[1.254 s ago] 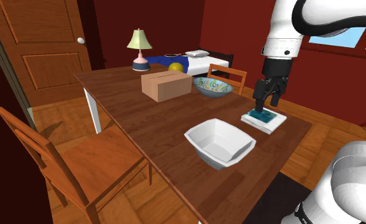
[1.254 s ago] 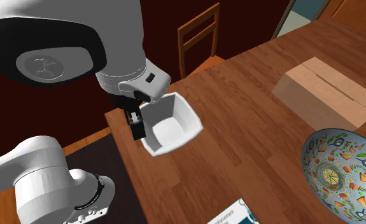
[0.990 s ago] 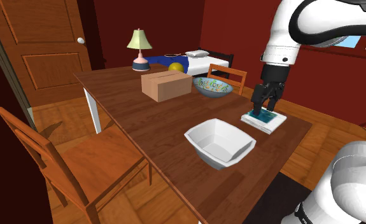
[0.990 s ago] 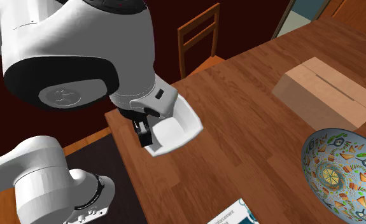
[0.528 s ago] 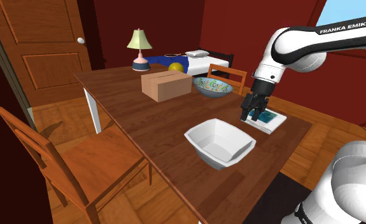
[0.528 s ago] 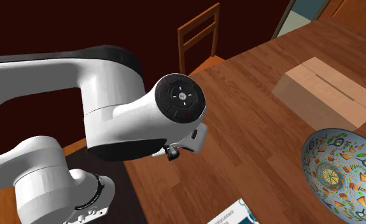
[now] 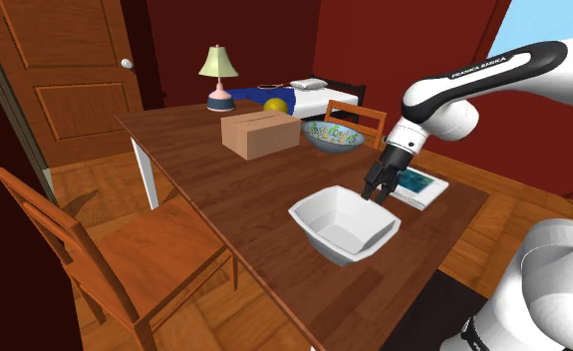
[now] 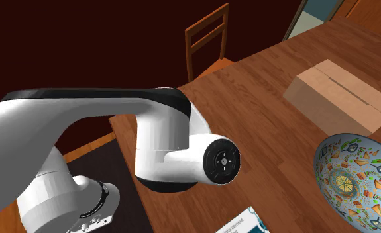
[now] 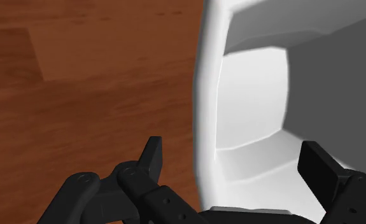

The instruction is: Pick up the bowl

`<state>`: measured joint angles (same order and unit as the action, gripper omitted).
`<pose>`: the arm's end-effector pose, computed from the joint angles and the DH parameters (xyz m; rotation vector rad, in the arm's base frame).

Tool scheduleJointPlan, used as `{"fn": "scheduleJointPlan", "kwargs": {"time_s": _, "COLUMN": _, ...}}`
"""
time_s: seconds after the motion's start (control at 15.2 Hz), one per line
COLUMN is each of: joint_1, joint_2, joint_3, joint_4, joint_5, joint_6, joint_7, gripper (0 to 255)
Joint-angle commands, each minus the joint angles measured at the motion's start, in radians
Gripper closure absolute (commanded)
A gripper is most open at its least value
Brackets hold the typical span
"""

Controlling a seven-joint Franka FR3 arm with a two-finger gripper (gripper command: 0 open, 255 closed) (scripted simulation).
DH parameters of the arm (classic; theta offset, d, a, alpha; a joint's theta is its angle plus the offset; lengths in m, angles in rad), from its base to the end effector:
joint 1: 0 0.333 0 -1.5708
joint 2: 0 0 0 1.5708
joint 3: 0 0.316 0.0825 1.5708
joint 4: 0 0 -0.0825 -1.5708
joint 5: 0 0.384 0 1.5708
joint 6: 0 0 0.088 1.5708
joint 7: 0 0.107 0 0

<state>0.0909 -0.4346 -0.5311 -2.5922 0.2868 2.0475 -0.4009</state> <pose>0.3590 -0.1446 0.3778 -2.6447 0.1791 -0.0174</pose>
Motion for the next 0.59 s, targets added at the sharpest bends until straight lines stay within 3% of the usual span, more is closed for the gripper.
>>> {"fn": "scheduleJointPlan", "kwargs": {"time_s": 0.0, "joint_1": 0.008, "joint_2": 0.024, "joint_3": -0.011, "joint_4": -0.011, "joint_5": 0.015, "joint_6": 0.029, "joint_7": -0.024, "gripper": 0}}
{"fn": "scheduleJointPlan", "kwargs": {"time_s": 0.33, "joint_1": 0.02, "joint_2": 0.059, "joint_3": -0.026, "joint_4": -0.032, "joint_5": 0.037, "joint_6": 0.076, "joint_7": -0.059, "gripper": 0}}
{"fn": "scheduleJointPlan", "kwargs": {"time_s": 0.4, "joint_1": 0.02, "joint_2": 0.06, "joint_3": -0.027, "joint_4": -0.033, "joint_5": 0.037, "joint_6": 0.077, "joint_7": -0.061, "gripper": 255}}
{"fn": "scheduleJointPlan", "kwargs": {"time_s": 0.53, "joint_1": 0.019, "joint_2": 0.058, "joint_3": -0.026, "joint_4": -0.035, "joint_5": 0.036, "joint_6": 0.078, "joint_7": -0.06, "gripper": 255}}
